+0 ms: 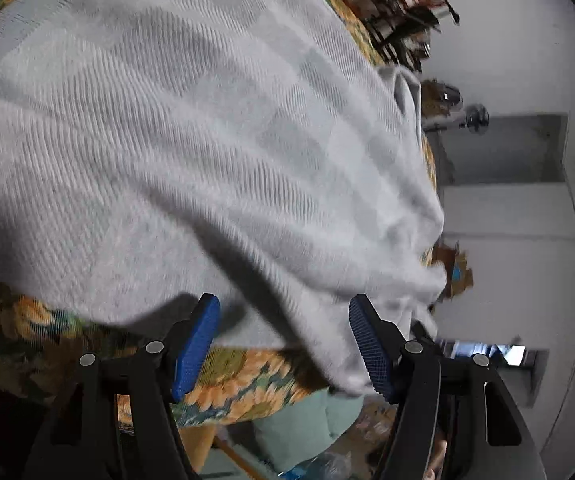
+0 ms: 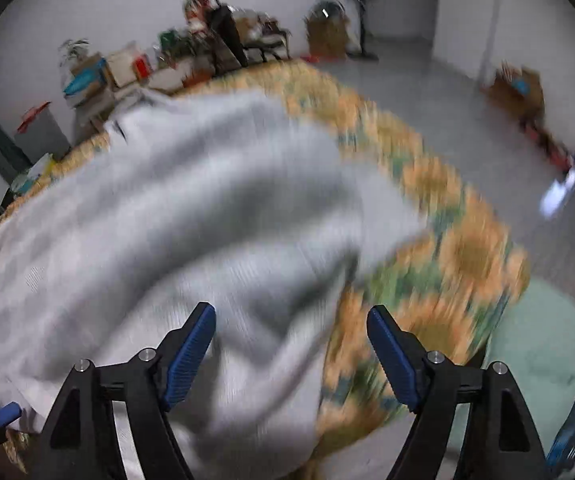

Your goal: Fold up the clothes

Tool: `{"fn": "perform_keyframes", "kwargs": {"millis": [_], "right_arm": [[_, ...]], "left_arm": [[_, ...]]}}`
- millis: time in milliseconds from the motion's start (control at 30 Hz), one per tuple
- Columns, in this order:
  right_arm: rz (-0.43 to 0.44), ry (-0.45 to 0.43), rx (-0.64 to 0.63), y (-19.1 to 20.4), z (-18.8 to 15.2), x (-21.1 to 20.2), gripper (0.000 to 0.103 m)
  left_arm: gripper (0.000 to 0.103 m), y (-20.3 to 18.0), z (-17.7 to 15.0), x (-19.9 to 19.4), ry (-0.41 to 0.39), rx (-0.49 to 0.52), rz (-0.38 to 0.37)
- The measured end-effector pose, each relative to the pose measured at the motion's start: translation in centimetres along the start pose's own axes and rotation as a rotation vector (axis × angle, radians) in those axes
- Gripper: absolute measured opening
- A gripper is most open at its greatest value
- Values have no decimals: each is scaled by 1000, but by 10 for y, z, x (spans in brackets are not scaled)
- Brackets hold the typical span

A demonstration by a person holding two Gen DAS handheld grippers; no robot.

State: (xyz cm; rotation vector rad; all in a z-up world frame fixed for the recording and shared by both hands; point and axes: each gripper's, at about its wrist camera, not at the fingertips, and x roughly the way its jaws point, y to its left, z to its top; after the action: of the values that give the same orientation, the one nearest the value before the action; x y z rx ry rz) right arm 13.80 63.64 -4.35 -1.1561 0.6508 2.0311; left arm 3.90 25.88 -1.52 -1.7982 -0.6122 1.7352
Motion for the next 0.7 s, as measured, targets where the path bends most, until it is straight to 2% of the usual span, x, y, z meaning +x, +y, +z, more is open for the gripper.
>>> {"fn": "perform_keyframes", "kwargs": {"millis": [33, 100, 133, 167, 300, 333, 400, 467, 533, 567, 600, 633, 667, 700], "right_arm": [[32, 6, 8, -1, -10, 1, 58], [93, 13, 17, -3, -29, 0, 25], [112, 3, -1, -4, -40, -13, 13], [130, -6, -19, -4, -51, -27, 11], [193, -53, -55, -8, -92, -82, 9], [197, -40, -45, -14, -103, -91, 9], [179, 42, -1, -27, -121, -87, 8], [140, 167, 34, -37, -144, -58, 8], [165, 299, 82, -42, -175, -24, 10], [186, 334, 93, -42, -182, -15, 12], [195, 358, 105, -41, -187, -9, 15], [174, 354, 120, -42, -185, -8, 27], [150, 336, 139, -45, -181, -9, 33], [118, 282, 166, -51, -170, -18, 39]], "left_arm": [[68, 0, -4, 1, 12, 17, 5], [68, 3, -13, 1, 26, 40, 6], [68, 5, -17, 1, 31, 48, 7], [68, 9, -21, 1, 34, 51, 8], [68, 19, -35, 3, 69, 65, 24], [68, 20, -38, 4, 82, 70, 26], [68, 20, -44, 9, 120, 80, 5], [68, 17, -48, 12, 146, 89, -21], [68, 14, -50, 12, 150, 107, -24], [68, 13, -51, 11, 148, 114, -20], [68, 13, -51, 10, 147, 118, -15], [68, 13, -50, 9, 146, 122, -10], [68, 13, -49, 8, 144, 126, -7], [68, 13, -48, 5, 139, 131, -7]]}}
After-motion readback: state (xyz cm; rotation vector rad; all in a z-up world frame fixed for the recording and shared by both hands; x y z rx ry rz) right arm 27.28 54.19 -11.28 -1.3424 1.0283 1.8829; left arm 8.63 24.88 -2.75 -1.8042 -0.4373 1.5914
